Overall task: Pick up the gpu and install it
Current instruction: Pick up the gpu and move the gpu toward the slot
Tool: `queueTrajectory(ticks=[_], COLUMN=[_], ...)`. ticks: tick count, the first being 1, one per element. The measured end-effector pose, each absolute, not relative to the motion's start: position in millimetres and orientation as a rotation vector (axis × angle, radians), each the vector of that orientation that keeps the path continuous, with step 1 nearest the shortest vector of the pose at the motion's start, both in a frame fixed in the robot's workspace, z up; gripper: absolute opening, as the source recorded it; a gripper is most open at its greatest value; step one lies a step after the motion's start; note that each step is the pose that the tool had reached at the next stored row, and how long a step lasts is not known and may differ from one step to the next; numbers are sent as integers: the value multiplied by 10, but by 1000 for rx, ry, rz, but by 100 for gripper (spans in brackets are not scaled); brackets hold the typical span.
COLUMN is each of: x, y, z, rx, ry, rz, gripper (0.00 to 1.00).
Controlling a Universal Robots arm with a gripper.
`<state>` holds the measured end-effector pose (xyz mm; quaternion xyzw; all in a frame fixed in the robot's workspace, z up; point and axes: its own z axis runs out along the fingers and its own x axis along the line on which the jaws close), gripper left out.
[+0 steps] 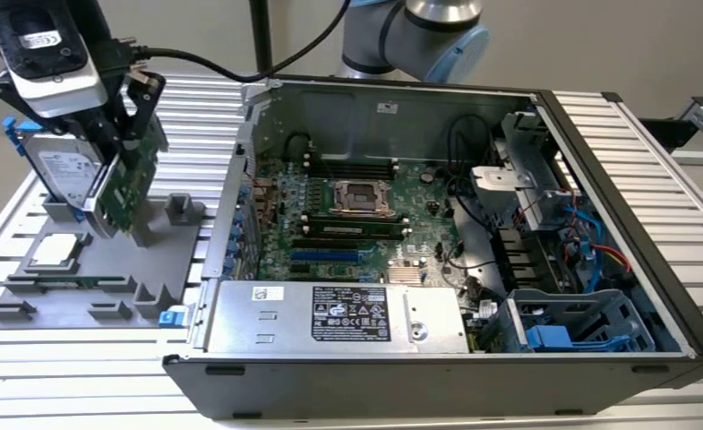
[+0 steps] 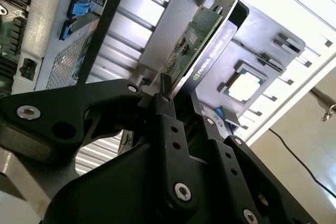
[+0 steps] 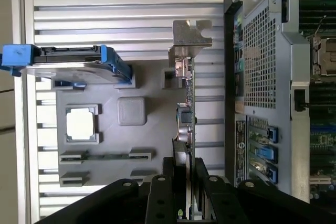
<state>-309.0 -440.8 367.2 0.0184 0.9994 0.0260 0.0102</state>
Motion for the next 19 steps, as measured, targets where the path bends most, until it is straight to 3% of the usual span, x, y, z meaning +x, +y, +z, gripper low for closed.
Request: queueTrajectory(ticks=[19], x=[-3089], y=[-4408], z=[3966], rx=[57], ry=[3120], rz=[81], gripper=[0])
